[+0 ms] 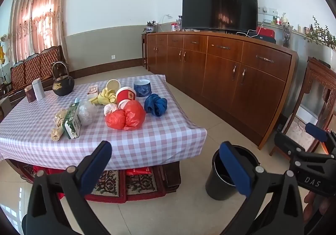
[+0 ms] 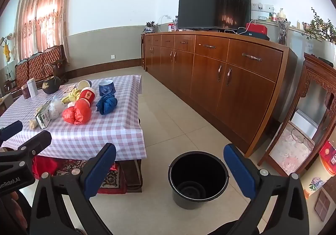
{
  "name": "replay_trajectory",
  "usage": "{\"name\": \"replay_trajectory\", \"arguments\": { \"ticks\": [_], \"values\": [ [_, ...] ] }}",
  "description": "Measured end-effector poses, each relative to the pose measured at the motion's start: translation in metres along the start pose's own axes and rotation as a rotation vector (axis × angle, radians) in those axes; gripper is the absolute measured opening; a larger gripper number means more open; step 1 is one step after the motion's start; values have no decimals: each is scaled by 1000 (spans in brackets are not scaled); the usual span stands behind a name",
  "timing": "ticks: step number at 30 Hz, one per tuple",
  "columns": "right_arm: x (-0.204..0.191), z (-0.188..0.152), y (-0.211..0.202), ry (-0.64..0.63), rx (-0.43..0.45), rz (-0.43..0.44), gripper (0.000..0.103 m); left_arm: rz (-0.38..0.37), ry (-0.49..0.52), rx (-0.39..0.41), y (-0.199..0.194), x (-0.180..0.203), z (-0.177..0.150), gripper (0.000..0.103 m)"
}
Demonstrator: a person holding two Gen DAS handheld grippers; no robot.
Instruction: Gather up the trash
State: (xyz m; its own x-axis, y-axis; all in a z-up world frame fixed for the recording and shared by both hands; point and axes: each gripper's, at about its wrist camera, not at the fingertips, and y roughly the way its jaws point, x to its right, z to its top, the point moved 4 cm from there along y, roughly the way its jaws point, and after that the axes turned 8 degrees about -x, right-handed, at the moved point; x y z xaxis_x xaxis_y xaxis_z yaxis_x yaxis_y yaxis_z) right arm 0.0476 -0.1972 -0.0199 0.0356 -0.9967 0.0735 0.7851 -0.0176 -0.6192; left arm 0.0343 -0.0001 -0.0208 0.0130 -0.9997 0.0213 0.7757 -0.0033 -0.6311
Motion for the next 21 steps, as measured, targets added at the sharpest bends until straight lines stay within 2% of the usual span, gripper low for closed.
{"name": "replay_trajectory", "arguments": {
  "ticks": [15, 17, 21],
  "values": [
    [12, 5, -1, 11, 3, 4, 103, -23, 5, 9, -7, -1, 6, 103],
    [0, 0, -2, 6, 9, -4, 103, -19, 5, 12, -4, 5, 2, 103],
    [0, -1, -1, 8, 10, -6, 103, -20, 6, 14, -4, 5, 1, 103]
  ]
}}
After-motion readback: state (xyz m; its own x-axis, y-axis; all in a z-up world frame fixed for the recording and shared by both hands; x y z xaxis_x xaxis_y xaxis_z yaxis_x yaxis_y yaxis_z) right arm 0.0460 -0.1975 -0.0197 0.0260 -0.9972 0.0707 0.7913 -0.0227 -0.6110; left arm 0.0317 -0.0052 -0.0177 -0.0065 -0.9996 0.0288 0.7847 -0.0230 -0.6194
